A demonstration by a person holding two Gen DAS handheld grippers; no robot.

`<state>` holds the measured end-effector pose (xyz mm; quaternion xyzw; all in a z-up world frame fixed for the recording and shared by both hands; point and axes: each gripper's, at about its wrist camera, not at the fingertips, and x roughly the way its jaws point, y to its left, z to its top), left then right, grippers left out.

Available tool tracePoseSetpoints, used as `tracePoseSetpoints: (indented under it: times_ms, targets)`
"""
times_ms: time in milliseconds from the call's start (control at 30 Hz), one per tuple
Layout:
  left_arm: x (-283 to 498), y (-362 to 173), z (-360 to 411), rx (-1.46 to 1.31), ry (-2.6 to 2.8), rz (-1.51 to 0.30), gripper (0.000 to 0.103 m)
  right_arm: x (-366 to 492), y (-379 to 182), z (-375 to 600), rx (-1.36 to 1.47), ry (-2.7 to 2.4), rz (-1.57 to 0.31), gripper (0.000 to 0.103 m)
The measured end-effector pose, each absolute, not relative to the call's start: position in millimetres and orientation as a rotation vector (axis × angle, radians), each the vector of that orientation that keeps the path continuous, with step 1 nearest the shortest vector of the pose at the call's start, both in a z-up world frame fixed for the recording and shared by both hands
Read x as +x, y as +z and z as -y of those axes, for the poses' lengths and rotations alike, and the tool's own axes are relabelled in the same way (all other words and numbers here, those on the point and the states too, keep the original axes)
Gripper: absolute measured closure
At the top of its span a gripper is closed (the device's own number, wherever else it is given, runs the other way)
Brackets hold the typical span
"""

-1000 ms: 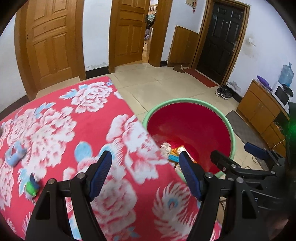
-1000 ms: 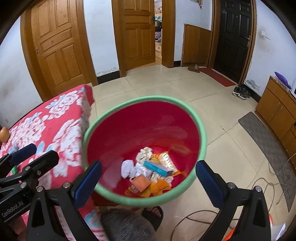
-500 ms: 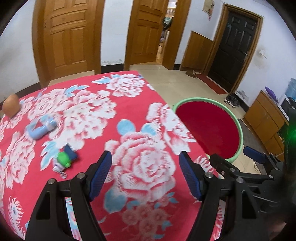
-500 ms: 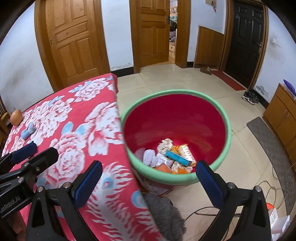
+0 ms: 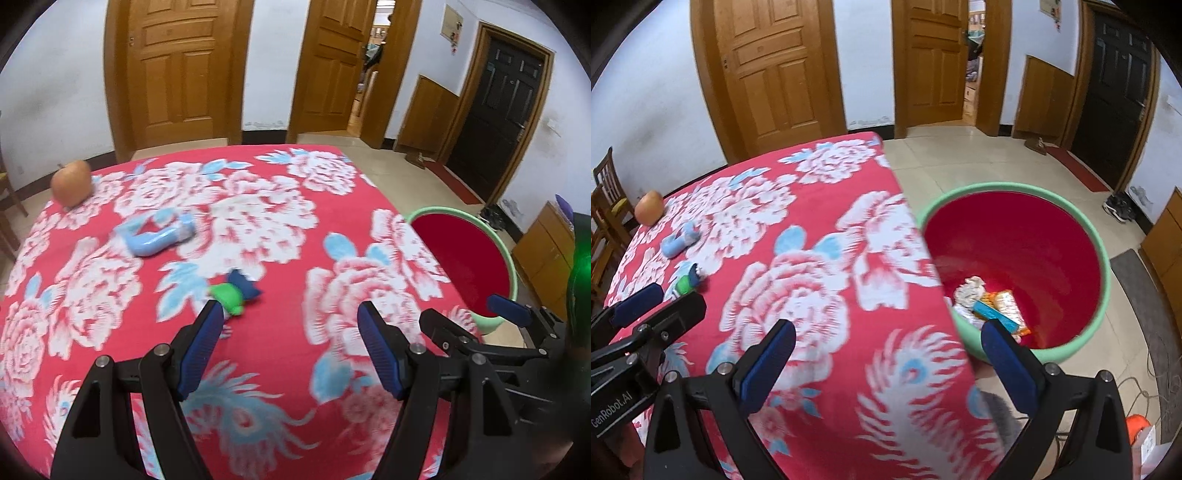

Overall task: Collect trash
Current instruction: 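Move both open tools back over the toys on the bed, then grasp the green-blue toy with the right tool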

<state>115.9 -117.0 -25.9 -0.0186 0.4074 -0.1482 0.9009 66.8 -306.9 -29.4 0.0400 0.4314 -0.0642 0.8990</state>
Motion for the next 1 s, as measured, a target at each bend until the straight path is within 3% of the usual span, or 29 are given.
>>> tracePoseSetpoints:
  times_ms: [1000]
  targets:
    - [141.0, -44.7, -28.8, -0.243, -0.089, -0.865, 0.029, 141.3, -51.3, 178.4, 0.046, 0.188, -0.957, 0.000]
